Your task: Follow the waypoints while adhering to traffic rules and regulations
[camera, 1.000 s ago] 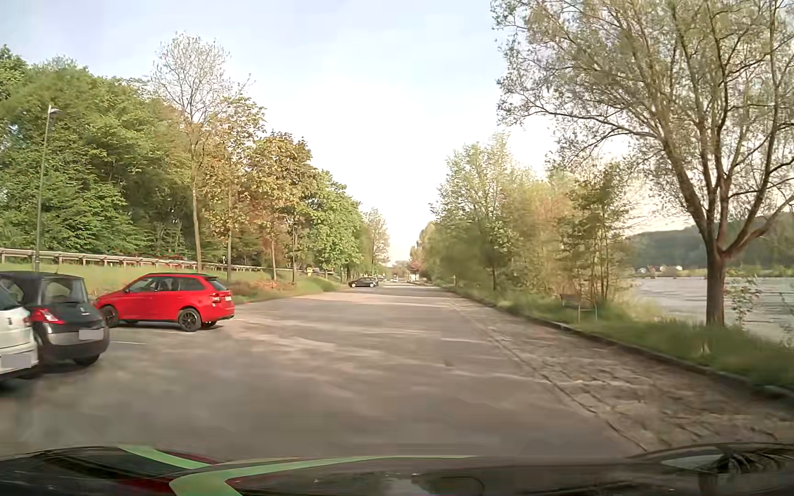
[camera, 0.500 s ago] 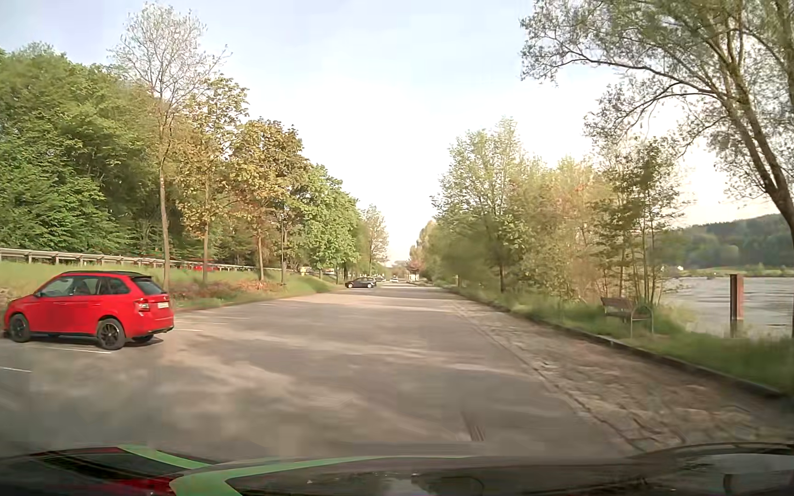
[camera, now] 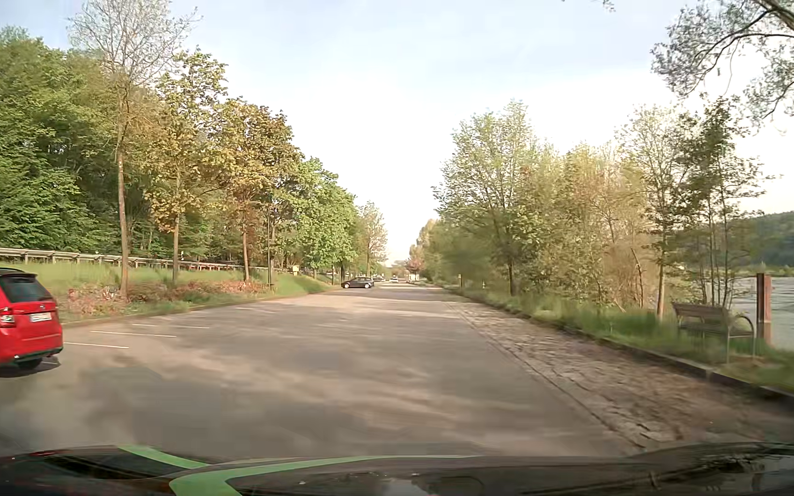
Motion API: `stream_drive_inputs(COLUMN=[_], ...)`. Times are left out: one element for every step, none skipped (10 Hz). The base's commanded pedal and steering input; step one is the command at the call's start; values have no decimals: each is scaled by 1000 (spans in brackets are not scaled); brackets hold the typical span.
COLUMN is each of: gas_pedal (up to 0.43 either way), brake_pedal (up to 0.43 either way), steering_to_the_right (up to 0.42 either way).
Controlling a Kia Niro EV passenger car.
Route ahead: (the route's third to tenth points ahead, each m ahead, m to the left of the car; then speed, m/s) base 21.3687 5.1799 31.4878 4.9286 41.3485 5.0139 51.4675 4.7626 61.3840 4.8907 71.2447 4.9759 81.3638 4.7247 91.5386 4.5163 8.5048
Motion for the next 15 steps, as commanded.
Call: stream_drive_inputs(gas_pedal=[98,98,98,98,98,98,98,98,98,98,98,98,98,98,98], brake_pedal=[0,0,0,0,0,0,0,0,0,0,0,0,0,0,0], steering_to_the_right=[0,0,0,0,0,0,1,4,5,5,5,4,3,3,3])
